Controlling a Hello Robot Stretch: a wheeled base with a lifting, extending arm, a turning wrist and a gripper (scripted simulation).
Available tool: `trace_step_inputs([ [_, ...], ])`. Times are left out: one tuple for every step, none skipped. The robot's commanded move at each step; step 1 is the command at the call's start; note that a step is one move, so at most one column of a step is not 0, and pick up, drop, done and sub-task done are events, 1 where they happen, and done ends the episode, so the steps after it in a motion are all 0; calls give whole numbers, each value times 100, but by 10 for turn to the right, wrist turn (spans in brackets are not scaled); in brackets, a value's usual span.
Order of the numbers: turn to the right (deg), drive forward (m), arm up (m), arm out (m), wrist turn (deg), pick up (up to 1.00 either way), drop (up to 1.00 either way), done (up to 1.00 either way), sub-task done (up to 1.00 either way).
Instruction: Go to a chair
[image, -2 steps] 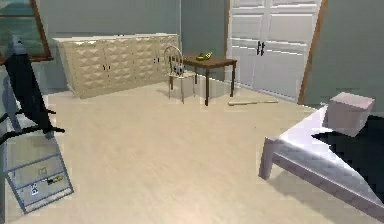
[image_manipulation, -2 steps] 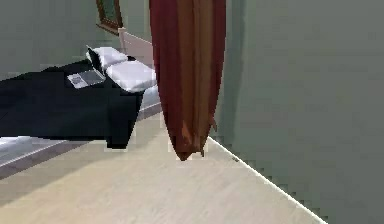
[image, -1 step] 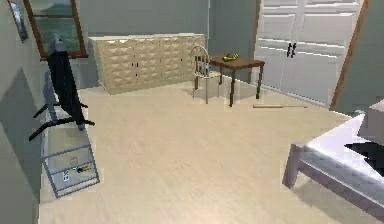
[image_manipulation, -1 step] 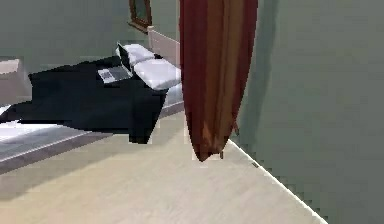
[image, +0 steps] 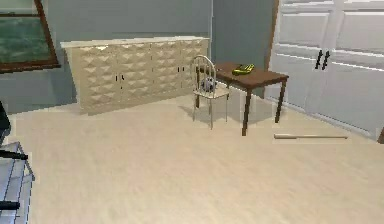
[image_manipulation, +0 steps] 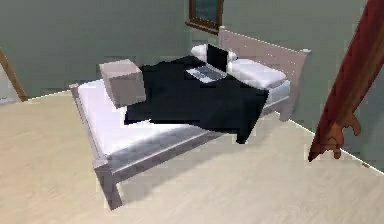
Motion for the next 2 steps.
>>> trace_step_inputs([
  [0,100,0,0,0,0,0,0,0],
  [0,75,0,0,0,0,0,0,0],
])
